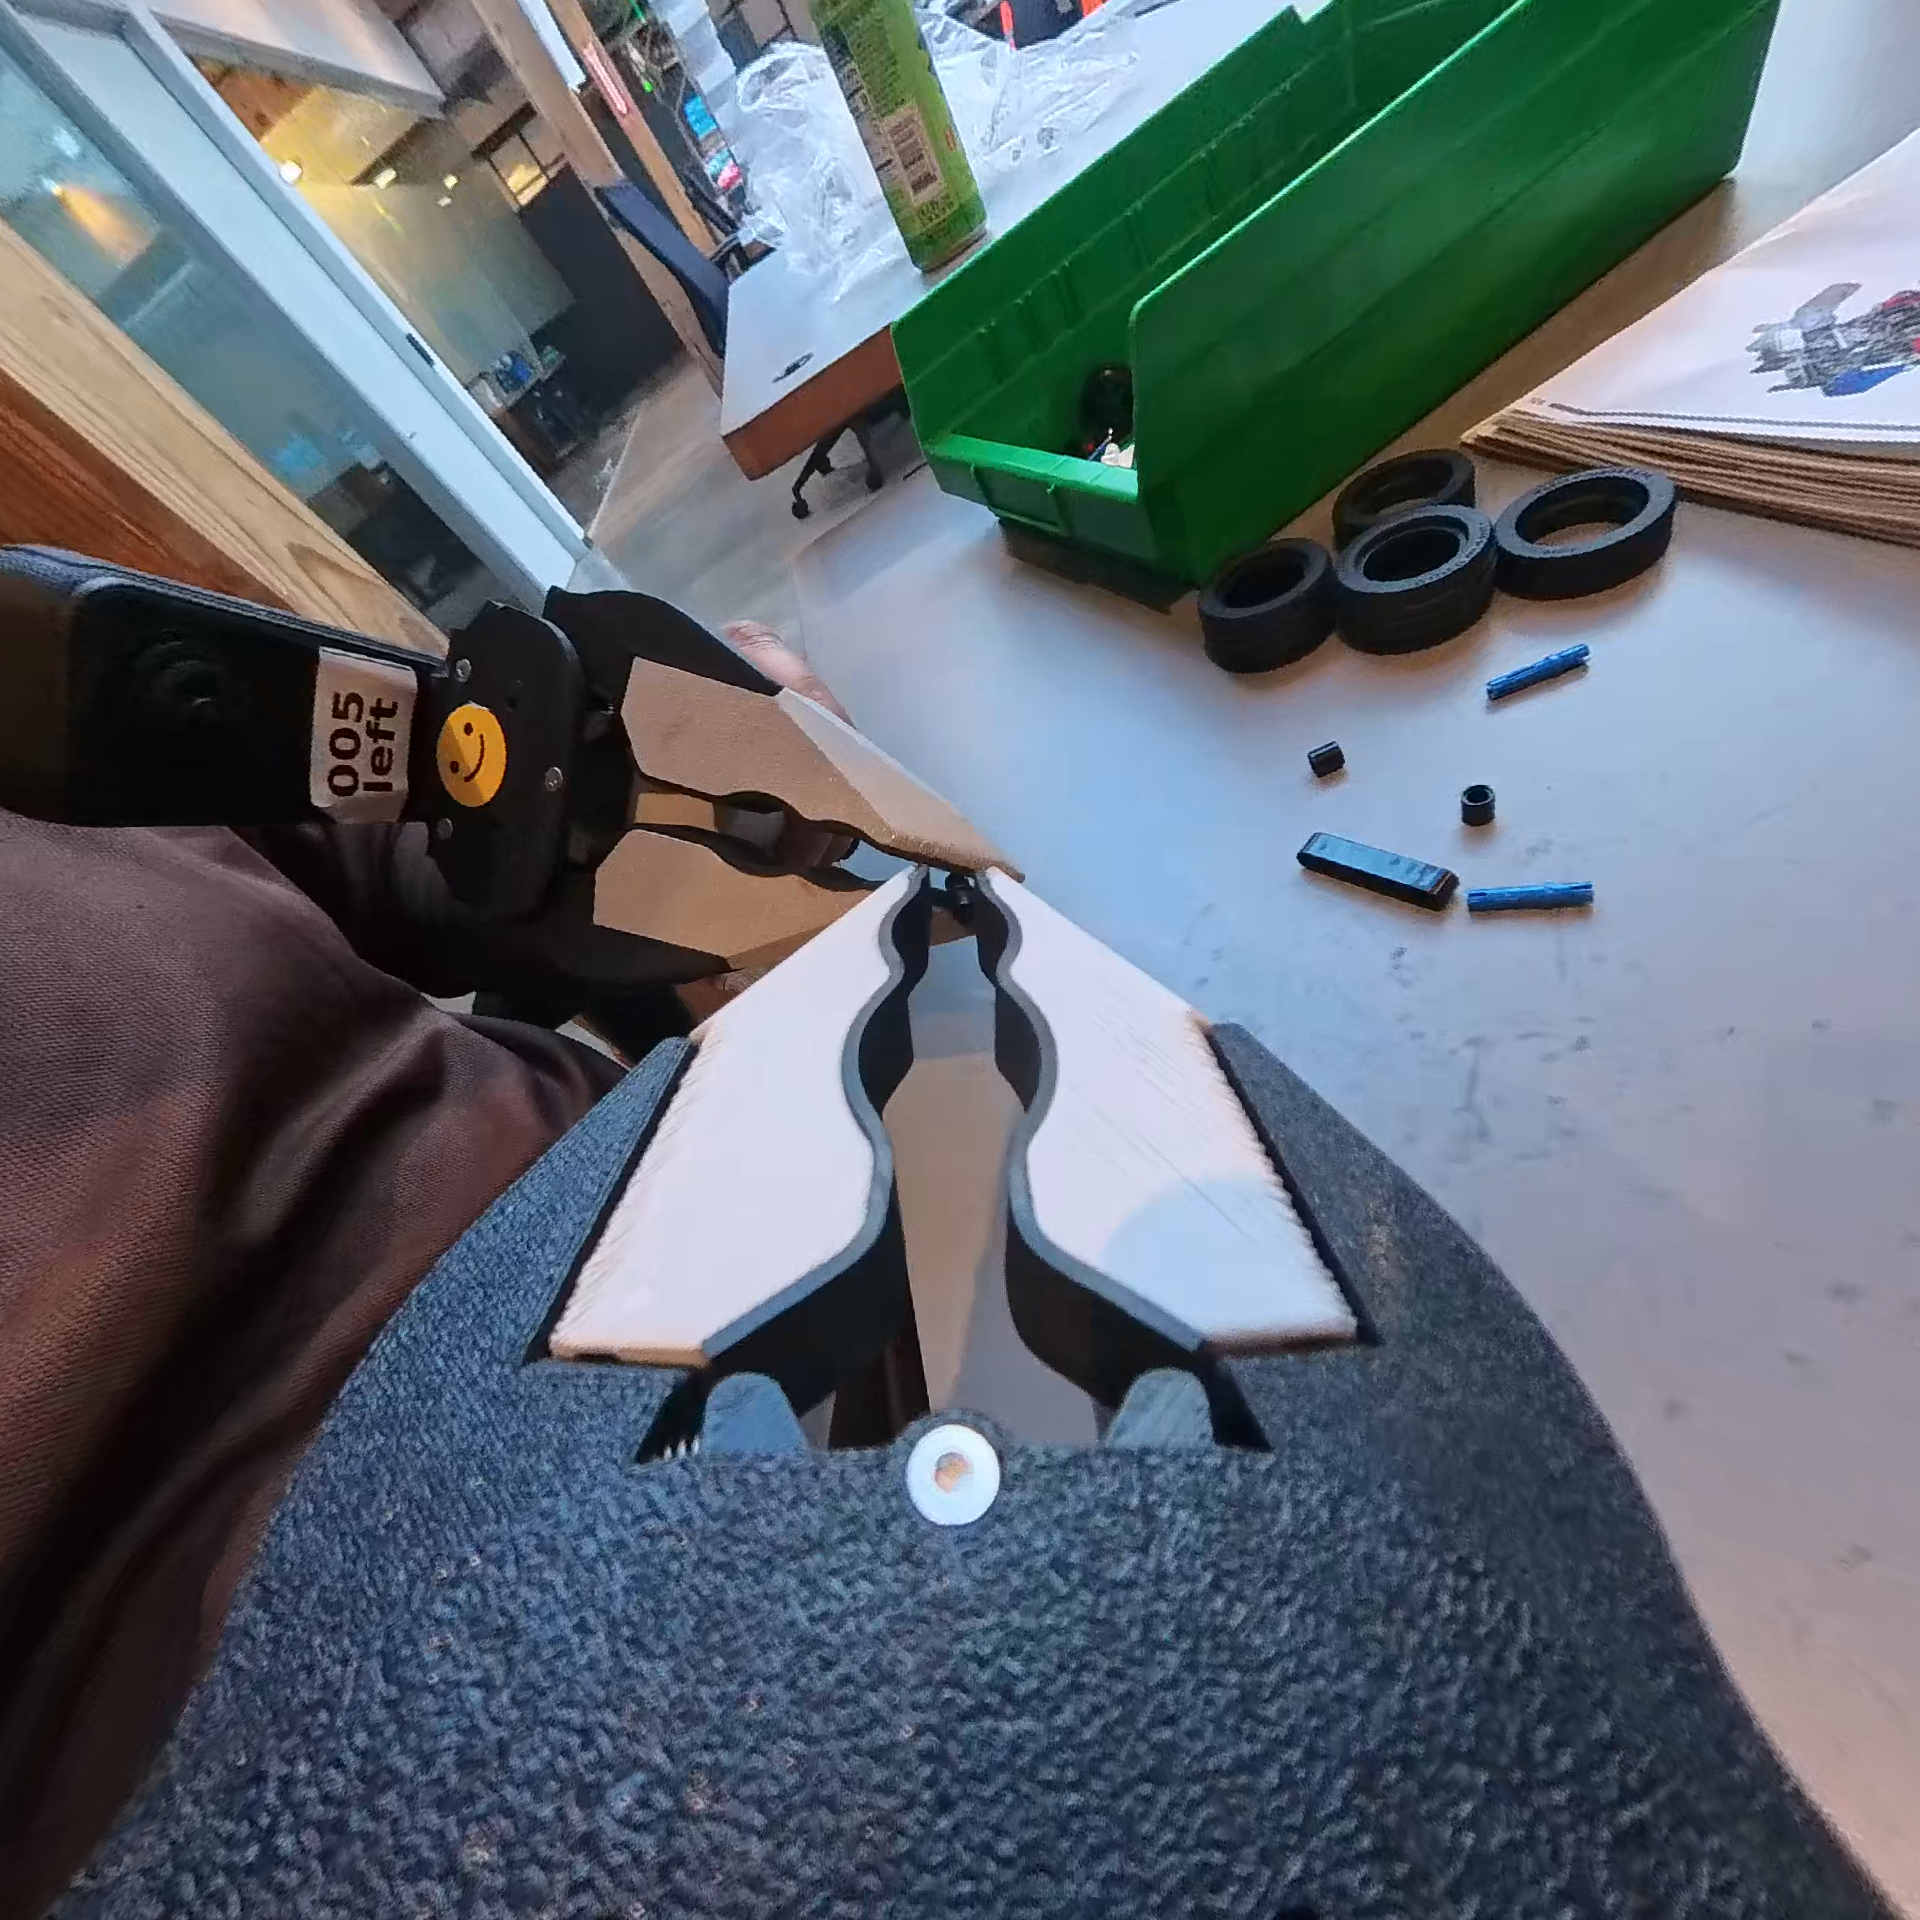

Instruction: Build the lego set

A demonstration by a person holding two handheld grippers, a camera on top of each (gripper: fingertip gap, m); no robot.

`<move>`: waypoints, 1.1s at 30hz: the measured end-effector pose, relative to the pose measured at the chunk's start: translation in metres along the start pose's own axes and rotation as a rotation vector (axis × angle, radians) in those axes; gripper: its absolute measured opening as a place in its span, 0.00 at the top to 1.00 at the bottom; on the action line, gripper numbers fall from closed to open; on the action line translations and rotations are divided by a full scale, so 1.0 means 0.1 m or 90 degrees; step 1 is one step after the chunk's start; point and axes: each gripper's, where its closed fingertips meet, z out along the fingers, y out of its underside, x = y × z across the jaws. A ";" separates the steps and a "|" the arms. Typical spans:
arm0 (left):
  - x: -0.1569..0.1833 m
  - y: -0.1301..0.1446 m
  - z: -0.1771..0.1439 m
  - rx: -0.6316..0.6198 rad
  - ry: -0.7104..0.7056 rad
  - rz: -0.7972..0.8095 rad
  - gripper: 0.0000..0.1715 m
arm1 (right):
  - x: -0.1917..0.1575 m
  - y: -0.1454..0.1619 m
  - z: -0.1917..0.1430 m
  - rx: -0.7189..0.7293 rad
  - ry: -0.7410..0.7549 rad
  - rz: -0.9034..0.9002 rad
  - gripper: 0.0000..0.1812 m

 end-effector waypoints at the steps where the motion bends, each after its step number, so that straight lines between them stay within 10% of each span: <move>1: 0.00 0.00 0.00 0.001 0.000 0.000 0.99 | 0.00 0.00 0.00 -0.001 -0.001 0.001 0.95; 33: 0.05 0.03 0.00 0.012 -0.002 0.068 0.99 | 0.01 0.12 0.03 -0.034 -0.022 0.013 0.97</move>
